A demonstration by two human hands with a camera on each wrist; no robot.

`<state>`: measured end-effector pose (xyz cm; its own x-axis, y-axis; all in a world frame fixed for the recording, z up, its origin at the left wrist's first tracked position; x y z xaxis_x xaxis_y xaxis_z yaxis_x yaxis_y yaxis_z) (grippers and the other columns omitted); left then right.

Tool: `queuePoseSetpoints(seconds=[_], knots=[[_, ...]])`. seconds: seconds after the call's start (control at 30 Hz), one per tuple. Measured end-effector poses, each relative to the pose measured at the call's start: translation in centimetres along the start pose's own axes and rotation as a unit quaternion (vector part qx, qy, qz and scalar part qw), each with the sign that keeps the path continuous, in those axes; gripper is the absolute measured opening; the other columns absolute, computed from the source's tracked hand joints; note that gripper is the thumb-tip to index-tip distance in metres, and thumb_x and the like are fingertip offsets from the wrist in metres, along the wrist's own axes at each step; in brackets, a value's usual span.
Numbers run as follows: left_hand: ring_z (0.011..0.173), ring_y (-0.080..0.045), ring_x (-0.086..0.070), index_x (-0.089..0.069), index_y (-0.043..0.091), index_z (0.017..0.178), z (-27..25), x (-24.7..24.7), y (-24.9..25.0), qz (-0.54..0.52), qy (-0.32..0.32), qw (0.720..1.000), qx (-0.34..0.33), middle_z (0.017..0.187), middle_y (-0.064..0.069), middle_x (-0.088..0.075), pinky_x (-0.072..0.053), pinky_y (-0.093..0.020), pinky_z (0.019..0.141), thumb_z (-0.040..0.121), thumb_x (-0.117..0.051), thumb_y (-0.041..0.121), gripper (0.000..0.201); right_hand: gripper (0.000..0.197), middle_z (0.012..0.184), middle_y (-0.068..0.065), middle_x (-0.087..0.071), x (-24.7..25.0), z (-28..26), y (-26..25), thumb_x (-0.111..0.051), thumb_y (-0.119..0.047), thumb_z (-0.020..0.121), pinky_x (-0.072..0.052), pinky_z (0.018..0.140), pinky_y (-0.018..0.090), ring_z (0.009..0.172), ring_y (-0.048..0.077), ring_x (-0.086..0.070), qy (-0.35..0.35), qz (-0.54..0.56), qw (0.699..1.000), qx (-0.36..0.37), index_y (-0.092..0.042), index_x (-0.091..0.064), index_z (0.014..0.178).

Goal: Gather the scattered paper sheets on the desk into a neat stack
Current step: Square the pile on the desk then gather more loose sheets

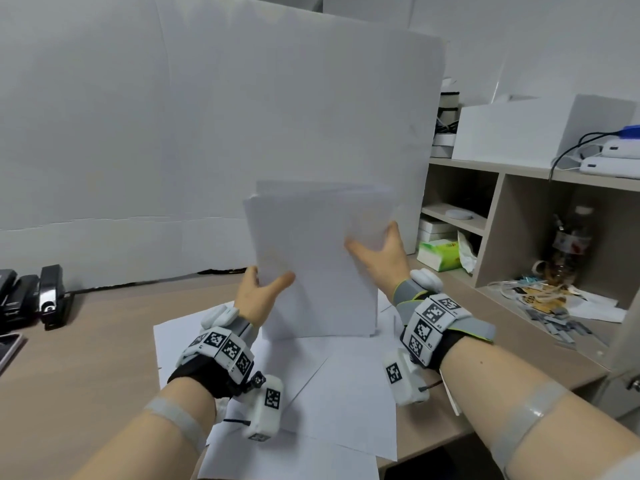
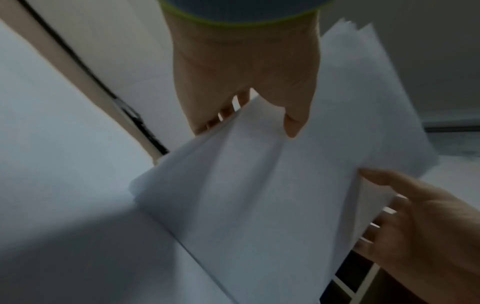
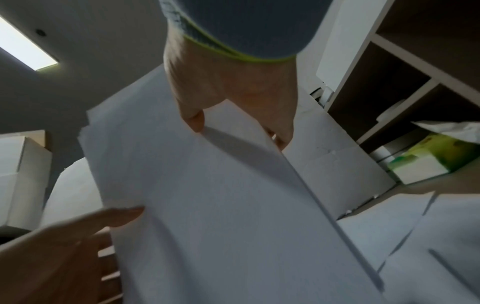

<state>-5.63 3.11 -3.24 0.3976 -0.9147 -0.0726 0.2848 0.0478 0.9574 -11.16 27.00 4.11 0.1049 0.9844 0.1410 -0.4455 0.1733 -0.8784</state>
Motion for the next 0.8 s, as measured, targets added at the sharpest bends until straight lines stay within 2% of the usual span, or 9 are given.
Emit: queuePoseSetpoints(seconds=[0.07,0.13,0.23,0.3,0.4,0.47,0.6,0.7,0.8], knots=[[0.1,-0.01,-0.07,-0.065,0.027,0.108,-0.2,-0.7,-0.1,-0.003,-0.04,0.999,-0.002,0.105,0.007,-0.075,-0.05,-0.03,0.088,0.079,-0.08,0.016,0.034,0.066,0.108,-0.011,-0.066,0.1,0.5,-1.1,-0.075,-0.049,0.062,-0.052,0.096,0.04,0.103,0.013,-0.065,-0.004,0.01,1.0,0.017,-0.025,-0.048,0.118],[0.095,-0.004,-0.07,-0.065,0.03,0.107,-0.1,-1.2,-0.2,0.0,-0.047,0.999,0.001,0.101,0.012,-0.076,-0.05,-0.027,0.086,0.076,-0.082,0.016,0.038,0.071,0.108,-0.015,-0.065,-0.1,0.9,-2.5,-0.074,-0.046,0.063,-0.052,0.095,0.033,0.103,0.01,-0.065,-0.013,0.013,0.999,0.04,-0.026,-0.045,0.126],[0.108,-0.013,-0.067,-0.055,0.022,0.126,0.6,-1.0,-1.1,-0.007,-0.024,0.999,0.036,0.115,0.006,-0.072,-0.049,-0.039,0.099,0.062,-0.089,0.04,0.075,0.07,0.107,-0.022,-0.062,-0.4,1.2,-2.9,-0.075,-0.033,0.073,-0.049,0.091,0.024,0.103,0.006,-0.063,-0.015,0.004,0.999,0.049,-0.026,-0.041,0.134],[0.111,-0.013,-0.063,-0.049,0.021,0.129,0.8,-0.8,-1.1,-0.006,-0.013,0.998,0.06,0.119,0.006,-0.068,-0.047,-0.039,0.101,0.061,-0.087,0.049,0.083,0.066,0.108,-0.017,-0.065,-0.2,1.4,-2.2,-0.074,-0.034,0.072,-0.05,0.094,0.03,0.104,0.01,-0.064,0.0,0.011,0.999,0.031,-0.026,-0.045,0.13],[0.105,-0.009,-0.064,-0.055,0.022,0.12,0.6,-0.9,-0.5,0.003,-0.02,0.997,0.069,0.113,0.007,-0.068,-0.046,-0.032,0.094,0.079,-0.081,0.035,0.05,0.05,0.105,-0.007,-0.067,0.1,1.3,-1.1,-0.075,-0.035,0.071,-0.052,0.096,0.042,0.1,0.018,-0.066,0.008,0.018,1.0,-0.004,-0.022,-0.052,0.114],[0.099,-0.016,-0.068,-0.065,0.023,0.106,0.5,-0.8,-1.2,0.047,-0.033,0.996,0.068,0.108,0.001,-0.072,-0.051,-0.035,0.092,0.082,-0.078,0.02,0.027,0.033,0.1,-0.004,-0.068,0.2,1.0,-0.2,-0.075,-0.028,0.077,-0.053,0.094,0.043,0.096,0.021,-0.066,0.0,0.018,1.0,-0.02,-0.02,-0.056,0.103],[0.095,-0.025,-0.068,-0.069,0.013,0.101,0.3,0.3,-3.8,0.153,-0.029,0.981,0.113,0.105,-0.008,-0.073,-0.052,-0.036,0.089,0.08,-0.077,0.009,0.022,0.006,0.098,0.005,-0.073,0.0,0.6,1.1,-0.071,-0.017,0.086,-0.055,0.091,0.05,0.094,0.026,-0.069,-0.021,0.053,0.997,-0.047,-0.02,-0.066,0.086],[0.089,-0.024,-0.066,-0.069,0.007,0.098,1.4,0.4,-1.0,0.211,-0.018,0.976,0.051,0.098,-0.011,-0.072,-0.049,-0.031,0.079,0.084,-0.074,0.006,0.015,0.011,0.097,0.003,-0.073,0.7,1.1,1.0,-0.073,-0.019,0.082,-0.056,0.09,0.05,0.095,0.027,-0.07,-0.007,0.061,0.997,-0.052,-0.018,-0.065,0.09],[0.089,-0.028,-0.068,-0.072,0.006,0.103,2.6,0.9,3.7,0.357,-0.017,0.933,-0.047,0.097,-0.013,-0.073,-0.053,-0.036,0.078,0.086,-0.071,0.012,0.018,0.049,0.101,0.004,-0.072,2.7,1.9,0.6,-0.076,-0.031,0.064,-0.058,0.084,0.051,0.091,0.024,-0.071,0.038,0.059,0.997,-0.041,-0.017,-0.061,0.108]])
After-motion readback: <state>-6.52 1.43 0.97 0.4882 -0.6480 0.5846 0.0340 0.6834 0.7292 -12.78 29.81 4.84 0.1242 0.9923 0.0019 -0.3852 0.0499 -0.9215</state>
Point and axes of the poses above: each hand's wrist, its own z-axis towards the middle knuckle, its own x-axis out of the back of the hand, y = z × x, the point moved 7 cm from there along z, towards the middle knuckle
